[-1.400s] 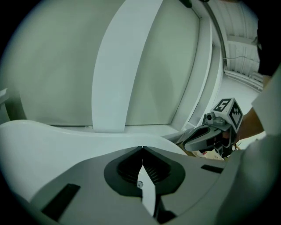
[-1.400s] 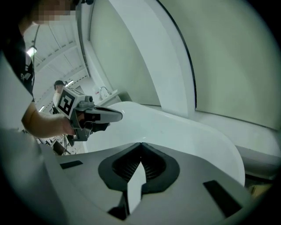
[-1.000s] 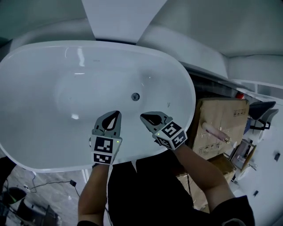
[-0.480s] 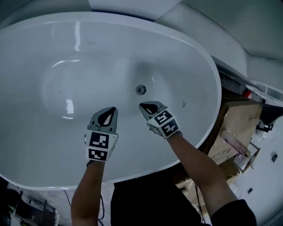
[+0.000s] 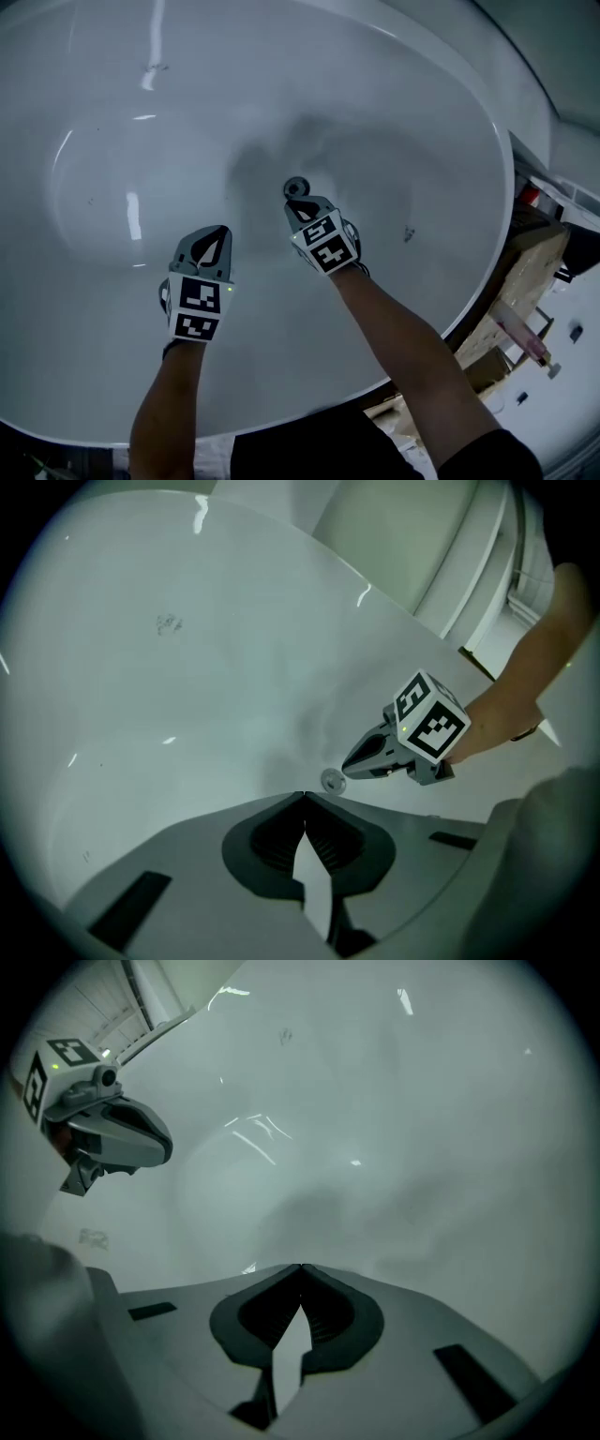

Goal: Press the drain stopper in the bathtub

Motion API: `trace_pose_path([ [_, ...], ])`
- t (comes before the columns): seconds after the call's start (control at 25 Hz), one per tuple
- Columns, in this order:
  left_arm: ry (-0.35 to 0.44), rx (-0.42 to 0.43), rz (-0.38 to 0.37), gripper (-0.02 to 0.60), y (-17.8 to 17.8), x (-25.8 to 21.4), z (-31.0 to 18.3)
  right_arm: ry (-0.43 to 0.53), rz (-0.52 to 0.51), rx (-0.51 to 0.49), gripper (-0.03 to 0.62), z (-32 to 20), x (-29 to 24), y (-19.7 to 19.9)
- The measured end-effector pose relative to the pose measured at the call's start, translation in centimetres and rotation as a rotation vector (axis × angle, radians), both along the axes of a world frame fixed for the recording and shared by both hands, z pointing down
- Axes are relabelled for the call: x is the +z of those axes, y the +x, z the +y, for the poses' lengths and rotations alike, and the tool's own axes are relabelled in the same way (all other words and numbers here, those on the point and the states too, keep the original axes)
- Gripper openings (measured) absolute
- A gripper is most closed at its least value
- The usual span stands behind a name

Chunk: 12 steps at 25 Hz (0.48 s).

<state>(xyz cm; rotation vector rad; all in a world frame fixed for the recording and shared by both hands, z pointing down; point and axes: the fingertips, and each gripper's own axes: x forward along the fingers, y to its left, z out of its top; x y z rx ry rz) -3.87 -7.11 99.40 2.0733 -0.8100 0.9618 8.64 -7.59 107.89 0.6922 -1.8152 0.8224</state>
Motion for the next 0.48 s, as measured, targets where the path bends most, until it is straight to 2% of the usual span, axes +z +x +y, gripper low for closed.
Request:
trace_pose_path([
  [0.12, -0.040, -0.029, -0.013, 0.014, 0.0, 2.5, 0.1, 0.027, 0.073, -0.035, 0.014, -0.4, 2.0, 1.0],
  [0.24, -0.062, -0.016, -0.011, 0.014, 1.7, 4.2, 0.8, 0.055, 0.141, -0.092, 0.014, -0.3, 3.8, 2.9],
  [0.48, -0.069, -0.024, 0.009, 0.014, 3.4, 5.8, 1.4, 0.025, 0.230, -0.188, 0.014, 0.3, 7.2, 4.5],
])
